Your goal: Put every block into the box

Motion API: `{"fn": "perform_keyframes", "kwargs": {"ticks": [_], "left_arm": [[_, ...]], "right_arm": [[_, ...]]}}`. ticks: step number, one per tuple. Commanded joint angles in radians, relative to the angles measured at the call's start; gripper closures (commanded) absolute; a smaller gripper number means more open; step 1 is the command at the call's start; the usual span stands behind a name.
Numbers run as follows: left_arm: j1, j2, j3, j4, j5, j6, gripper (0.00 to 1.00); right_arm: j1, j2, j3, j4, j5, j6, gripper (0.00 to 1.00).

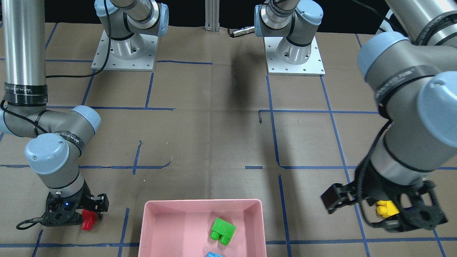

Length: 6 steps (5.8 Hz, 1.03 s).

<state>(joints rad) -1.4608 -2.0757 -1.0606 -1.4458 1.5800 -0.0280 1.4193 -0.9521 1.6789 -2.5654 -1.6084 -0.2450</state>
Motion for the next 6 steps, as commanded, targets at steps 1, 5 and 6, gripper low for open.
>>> {"fn": "perform_keyframes", "kwargs": {"ticks": [1,5,6], "left_arm": [[0.197,0.077,-0.129,-0.004,-0.003,0.287,0.01],[0.386,-0.019,-0.137,0.03,0.0,0.809,0.01],[0.382,-0.08,-0.137,0.057,-0.008,0.801,0.01]], "right_arm": [[-0.005,-0.002,0.004,0.005,0.033,0.001,0.94],[0.077,-0.232,-0.196,0.373,0.034,-0.01,0.98],[0.184,-0.22,-0.303,0.375,0.036,-0.011,0.97]]}}
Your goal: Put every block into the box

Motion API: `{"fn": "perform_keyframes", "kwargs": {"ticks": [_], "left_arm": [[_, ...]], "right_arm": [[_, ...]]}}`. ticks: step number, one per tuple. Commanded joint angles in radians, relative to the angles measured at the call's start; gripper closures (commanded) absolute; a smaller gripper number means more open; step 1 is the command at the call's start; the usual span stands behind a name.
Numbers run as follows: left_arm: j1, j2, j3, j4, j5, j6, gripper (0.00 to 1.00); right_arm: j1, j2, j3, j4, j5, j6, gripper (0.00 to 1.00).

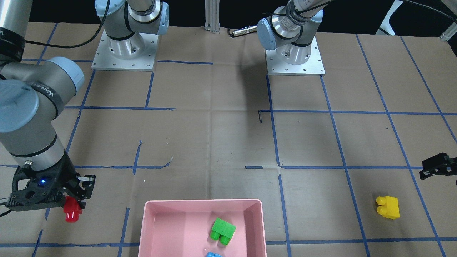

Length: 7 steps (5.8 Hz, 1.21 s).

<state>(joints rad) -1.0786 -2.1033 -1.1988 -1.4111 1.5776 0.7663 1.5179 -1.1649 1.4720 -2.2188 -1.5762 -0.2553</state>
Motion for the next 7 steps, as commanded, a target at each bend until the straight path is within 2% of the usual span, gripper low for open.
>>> {"fn": "perform_keyframes", "kwargs": {"ticks": [1,2,3,4,5,6,7], "left_arm": [[-0.003,-0.093,-0.007,0.035,-0.007,0.002,0.01],[-0.004,-0.13,-0.024,0.07,-0.007,0.002,0.01],[-0.004,-0.157,-0.072,0.152,-0.008,0.002,0.01],[-0.006,-0.167,-0.141,0.235,-0.008,0.004,0.01],[-0.006,-0.165,-0.195,0.297,-0.008,0.002,0.01],[-0.006,-0.17,-0.223,0.351,-0.008,0.001,0.01],[-0.006,-0.172,-0.225,0.363,-0.008,-0.001,0.01]], "right_arm": [[0.197,0.049,-0.136,-0.022,0.004,-0.002,0.97],[0.271,0.165,-0.144,-0.302,0.005,-0.001,0.96],[0.3,0.225,-0.171,-0.374,0.005,0.002,0.95],[0.303,0.279,-0.206,-0.374,0.005,-0.001,0.92],[0.303,0.292,-0.213,-0.372,0.001,-0.002,0.6],[0.303,0.281,-0.211,-0.365,-0.008,-0.027,0.01],[0.303,0.278,-0.21,-0.361,-0.01,-0.027,0.0]]}}
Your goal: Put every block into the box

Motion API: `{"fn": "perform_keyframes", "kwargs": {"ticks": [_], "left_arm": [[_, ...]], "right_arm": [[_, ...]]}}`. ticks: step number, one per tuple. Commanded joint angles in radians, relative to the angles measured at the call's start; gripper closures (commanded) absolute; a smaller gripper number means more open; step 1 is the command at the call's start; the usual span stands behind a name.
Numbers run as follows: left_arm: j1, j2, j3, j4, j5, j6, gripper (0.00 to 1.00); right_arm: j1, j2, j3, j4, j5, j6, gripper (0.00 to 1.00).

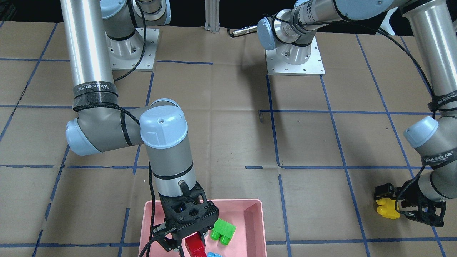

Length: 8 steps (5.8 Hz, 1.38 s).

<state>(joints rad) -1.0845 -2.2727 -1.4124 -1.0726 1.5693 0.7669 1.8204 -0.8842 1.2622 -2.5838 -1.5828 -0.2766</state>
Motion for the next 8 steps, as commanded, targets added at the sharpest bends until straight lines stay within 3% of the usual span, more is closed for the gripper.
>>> {"fn": "perform_keyframes", "kwargs": {"ticks": [1,2,3,4,7,8], "left_arm": [[0.0,-0.005,-0.01,0.061,-0.002,-0.011,0.06],[-0.002,-0.025,-0.007,0.085,-0.021,-0.017,0.08],[-0.002,-0.027,-0.008,0.101,-0.04,-0.018,0.17],[-0.002,-0.027,-0.007,0.102,-0.04,-0.02,0.27],[-0.003,-0.013,0.01,0.102,-0.041,-0.027,0.57],[-0.005,0.019,0.024,0.097,-0.034,-0.034,0.63]], "right_arm": [[0.0,-0.004,0.0,0.004,-0.005,-0.004,0.0],[0.0,-0.005,0.002,0.005,-0.002,0.002,0.0],[-0.003,-0.024,0.008,0.013,0.0,-0.001,0.0],[-0.012,-0.113,0.025,0.113,0.004,0.002,0.0],[-0.026,-0.4,0.051,0.738,0.0,0.013,0.0],[-0.045,-0.505,0.09,0.898,-0.012,0.105,0.0]]}}
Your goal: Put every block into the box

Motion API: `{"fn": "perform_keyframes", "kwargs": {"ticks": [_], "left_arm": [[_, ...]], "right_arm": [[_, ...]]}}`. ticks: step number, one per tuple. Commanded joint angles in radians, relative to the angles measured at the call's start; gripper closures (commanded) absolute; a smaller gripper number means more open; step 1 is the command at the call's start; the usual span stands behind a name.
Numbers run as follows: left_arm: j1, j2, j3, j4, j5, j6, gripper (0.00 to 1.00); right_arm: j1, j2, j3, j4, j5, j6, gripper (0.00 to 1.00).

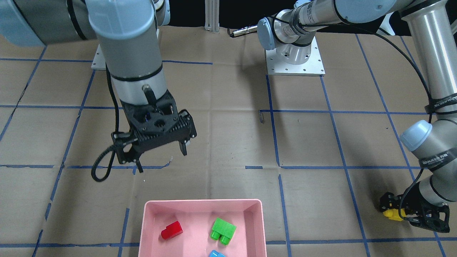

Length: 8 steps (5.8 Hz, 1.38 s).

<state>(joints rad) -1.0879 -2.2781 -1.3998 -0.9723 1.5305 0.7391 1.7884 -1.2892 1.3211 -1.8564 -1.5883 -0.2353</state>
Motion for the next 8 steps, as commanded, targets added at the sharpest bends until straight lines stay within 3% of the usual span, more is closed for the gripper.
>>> {"fn": "perform_keyframes", "kwargs": {"ticks": [1,2,3,5,8], "left_arm": [[-0.001,0.088,0.059,-0.1,0.01,-0.012,0.63],[-0.027,0.126,0.137,-0.237,0.011,-0.053,0.63],[-0.062,0.127,0.233,-0.349,0.016,-0.113,0.63],[-0.207,0.112,0.353,-0.478,0.005,-0.479,0.63],[-0.542,0.062,0.378,-0.398,-0.047,-1.093,0.63]], "right_arm": [[-0.032,-0.205,0.118,0.228,-0.021,0.149,0.0],[-0.073,-0.311,0.295,0.22,-0.021,0.288,0.0],[-0.128,-0.39,0.413,0.204,0.002,0.303,0.0],[-0.17,-0.397,0.429,0.181,0.002,0.298,0.0],[-0.17,-0.397,0.428,0.141,0.004,0.3,0.0]]}}
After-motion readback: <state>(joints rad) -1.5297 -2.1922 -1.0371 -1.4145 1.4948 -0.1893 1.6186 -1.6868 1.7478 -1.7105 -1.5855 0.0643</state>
